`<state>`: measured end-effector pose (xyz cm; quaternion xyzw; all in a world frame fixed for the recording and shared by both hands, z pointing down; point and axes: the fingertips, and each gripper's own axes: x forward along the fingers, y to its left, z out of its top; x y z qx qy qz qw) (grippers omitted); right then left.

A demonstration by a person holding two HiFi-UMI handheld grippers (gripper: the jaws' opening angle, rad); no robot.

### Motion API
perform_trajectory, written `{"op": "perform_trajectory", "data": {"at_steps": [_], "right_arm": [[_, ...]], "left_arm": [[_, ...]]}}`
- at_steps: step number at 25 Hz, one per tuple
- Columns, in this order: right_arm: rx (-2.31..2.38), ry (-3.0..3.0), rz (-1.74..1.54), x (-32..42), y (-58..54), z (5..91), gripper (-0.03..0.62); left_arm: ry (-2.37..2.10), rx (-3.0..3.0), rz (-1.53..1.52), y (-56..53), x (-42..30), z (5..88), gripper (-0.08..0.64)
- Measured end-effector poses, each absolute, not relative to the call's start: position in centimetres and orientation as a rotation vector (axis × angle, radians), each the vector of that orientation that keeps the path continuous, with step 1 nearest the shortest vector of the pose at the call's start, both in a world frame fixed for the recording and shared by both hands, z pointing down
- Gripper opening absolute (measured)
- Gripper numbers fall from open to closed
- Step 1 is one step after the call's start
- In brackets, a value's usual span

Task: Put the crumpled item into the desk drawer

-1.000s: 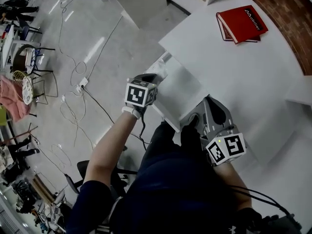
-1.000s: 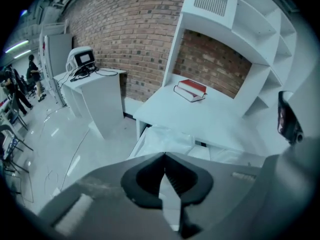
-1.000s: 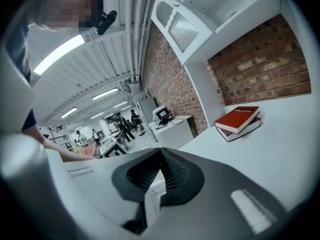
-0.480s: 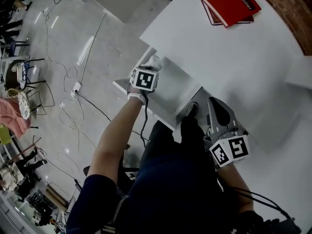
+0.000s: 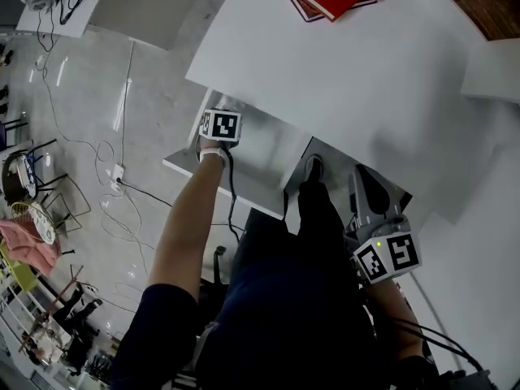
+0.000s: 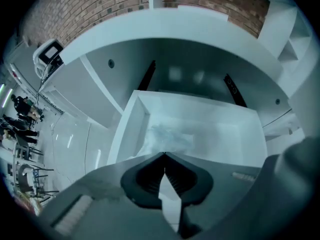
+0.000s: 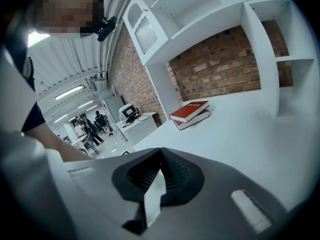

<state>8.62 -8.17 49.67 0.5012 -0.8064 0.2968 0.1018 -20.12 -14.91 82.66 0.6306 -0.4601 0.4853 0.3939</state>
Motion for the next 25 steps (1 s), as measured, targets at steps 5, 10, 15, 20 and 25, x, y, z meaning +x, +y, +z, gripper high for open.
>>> {"op": "perform_trajectory", "data": {"at_steps": [5,10,15,20,25], "right_arm": [[1.537,-2.323,0.896,9.9,-7.7,50.4,0.002],[1.555,-2.284,0.916,10.2,-7.2,51.0,0.002],[1.549,-2.257,0.937,10.1,-6.7,51.7,0.002],[1.534,-2.263,0.932,9.8,-6.6,52.0,0.002],[1.500,-2.298,0.914,8.8,-7.3,52.0,0.002]], "left_arm": [[-1.187,1.588,1.228,-15.9,-20.2,84.5,0.005],[-1.186,1.569,1.226,-16.2,-19.8,85.5,0.005],[-1.200,1.558,1.207,-16.5,-19.8,86.9,0.005],[-1.216,1.571,1.178,-16.7,-19.8,86.7,0.014],[-1.222,1.588,1.149,-16.7,-19.9,86.0,0.047]]}}
